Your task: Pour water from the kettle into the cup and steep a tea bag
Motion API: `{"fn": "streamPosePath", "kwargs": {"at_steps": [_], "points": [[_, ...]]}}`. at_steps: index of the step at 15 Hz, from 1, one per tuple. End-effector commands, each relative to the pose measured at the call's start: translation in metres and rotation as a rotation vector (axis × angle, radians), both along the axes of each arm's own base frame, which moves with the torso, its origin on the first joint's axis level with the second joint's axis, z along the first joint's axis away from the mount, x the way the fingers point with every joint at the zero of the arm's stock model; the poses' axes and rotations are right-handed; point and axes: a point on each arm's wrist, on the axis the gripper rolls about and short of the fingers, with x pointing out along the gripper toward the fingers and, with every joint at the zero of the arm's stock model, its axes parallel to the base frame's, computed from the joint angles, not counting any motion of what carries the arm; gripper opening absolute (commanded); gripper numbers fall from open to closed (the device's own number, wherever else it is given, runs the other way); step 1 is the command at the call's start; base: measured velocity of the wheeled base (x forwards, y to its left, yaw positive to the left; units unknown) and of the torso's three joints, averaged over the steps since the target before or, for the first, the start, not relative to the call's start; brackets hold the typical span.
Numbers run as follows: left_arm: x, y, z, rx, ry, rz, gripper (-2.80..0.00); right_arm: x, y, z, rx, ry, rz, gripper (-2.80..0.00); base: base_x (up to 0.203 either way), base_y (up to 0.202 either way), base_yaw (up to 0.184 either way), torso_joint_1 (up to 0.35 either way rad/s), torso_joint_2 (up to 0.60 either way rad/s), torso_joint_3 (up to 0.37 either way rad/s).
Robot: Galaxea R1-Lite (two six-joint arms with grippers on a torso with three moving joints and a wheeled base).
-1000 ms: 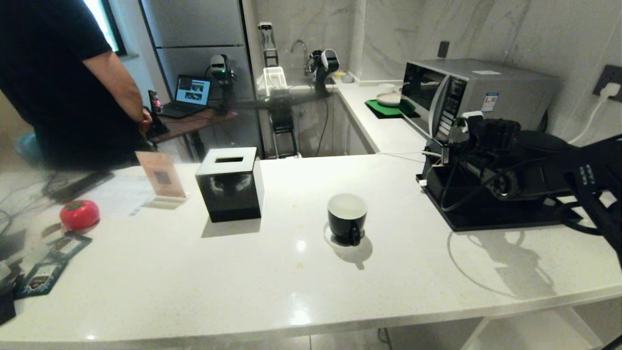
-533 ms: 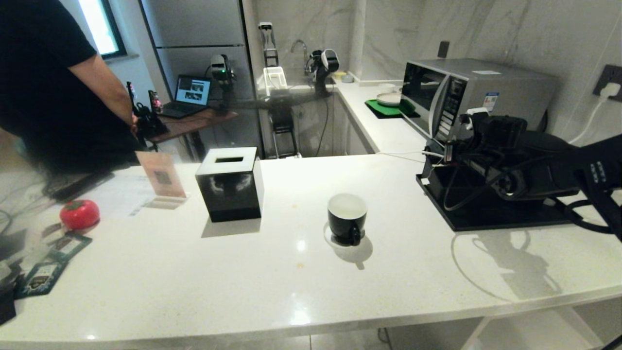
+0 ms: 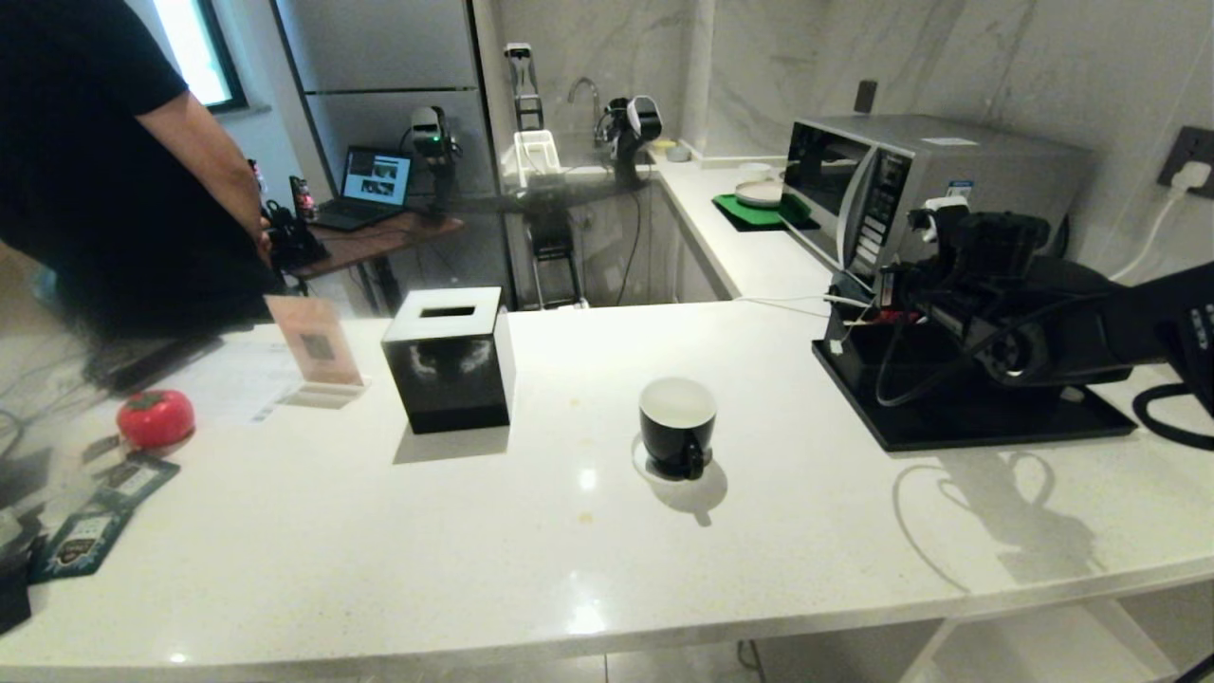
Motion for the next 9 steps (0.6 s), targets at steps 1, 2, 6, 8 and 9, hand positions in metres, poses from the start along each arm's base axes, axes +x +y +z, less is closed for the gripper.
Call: {"fn": "streamPosePath", "kwargs": {"at_steps": [1,2,6,8,9], "points": [[0.0,0.0,0.0,-0.001,0.001,0.001,-2.8,-0.005,0.001,0.008,-0.001,-0.015,0.001,-2.8,0.0,0.0,0.0,0.0,0.0,0.0],[0.0,0.0,0.0,-0.001,0.001,0.001,-2.8,-0.008,0.001,0.01,-0.001,-0.021,0.003,-2.8,0.0,0.0,0.0,0.0,0.0,0.0],[0.0,0.0,0.0,-0.001,0.001,0.001,-2.8,-0.022,0.001,0.019,0.0,-0.051,0.007,-2.8,0.0,0.0,0.0,0.0,0.0,0.0],[0.0,0.0,0.0,-0.001,0.001,0.001,-2.8,-0.03,0.001,0.027,0.0,-0.06,0.008,-2.8,0.0,0.0,0.0,0.0,0.0,0.0],[0.0,0.0,0.0,-0.001,0.001,0.001,-2.8,-0.034,0.001,0.031,0.0,-0.068,0.01,-2.8,0.0,0.0,0.0,0.0,0.0,0.0]]}}
